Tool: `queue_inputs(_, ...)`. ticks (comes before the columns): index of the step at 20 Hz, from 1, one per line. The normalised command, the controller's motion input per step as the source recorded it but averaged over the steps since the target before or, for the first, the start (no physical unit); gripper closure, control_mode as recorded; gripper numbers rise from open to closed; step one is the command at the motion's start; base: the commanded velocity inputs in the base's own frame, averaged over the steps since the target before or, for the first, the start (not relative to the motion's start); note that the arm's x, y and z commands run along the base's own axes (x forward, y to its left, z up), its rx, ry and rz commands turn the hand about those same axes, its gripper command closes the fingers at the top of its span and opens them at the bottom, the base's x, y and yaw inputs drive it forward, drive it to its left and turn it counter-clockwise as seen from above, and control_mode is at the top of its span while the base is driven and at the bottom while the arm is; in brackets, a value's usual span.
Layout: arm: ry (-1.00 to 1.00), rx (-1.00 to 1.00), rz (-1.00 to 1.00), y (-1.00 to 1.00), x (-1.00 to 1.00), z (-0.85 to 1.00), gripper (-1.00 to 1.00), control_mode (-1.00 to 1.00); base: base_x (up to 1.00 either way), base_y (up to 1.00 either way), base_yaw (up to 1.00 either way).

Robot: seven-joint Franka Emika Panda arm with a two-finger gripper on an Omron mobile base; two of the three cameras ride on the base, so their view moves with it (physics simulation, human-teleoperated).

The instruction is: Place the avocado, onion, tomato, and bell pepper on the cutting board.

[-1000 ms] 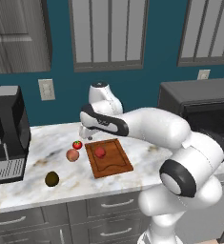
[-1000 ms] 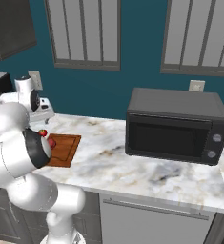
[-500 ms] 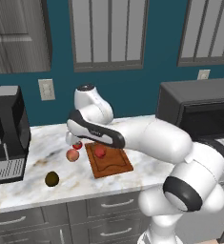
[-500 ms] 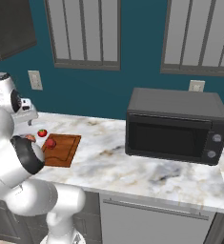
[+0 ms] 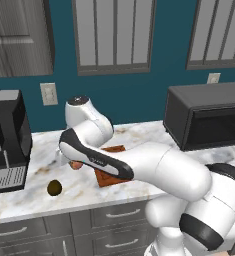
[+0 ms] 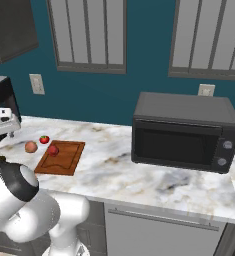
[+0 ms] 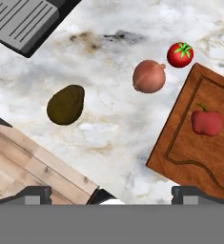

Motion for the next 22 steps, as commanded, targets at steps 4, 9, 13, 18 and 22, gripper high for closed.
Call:
queue_inputs(4,-0.01,0.04,0.0,0.36,-0.49,0.25,-1.0,-1.0,0.0,0.0,0.0)
queue_inputs(9,0.0,0.12,-0.01,0.19,-0.3,0.08,-1.0,-1.0,0.0,0.0,0.0)
queue_inputs(13,0.03,0.04,-0.03,0.34,-0.01,0.0,-1.0,-1.0,0.0,0.0,0.0)
queue_inputs(18,0.02,0.01,-0.01,0.06,0.1,0.0,-1.0,-1.0,0.0,0.0,0.0)
queue_inputs(22,0.05,0.0,0.0,0.09,0.25,-0.01,-1.0,-1.0,0.0,0.0,0.0)
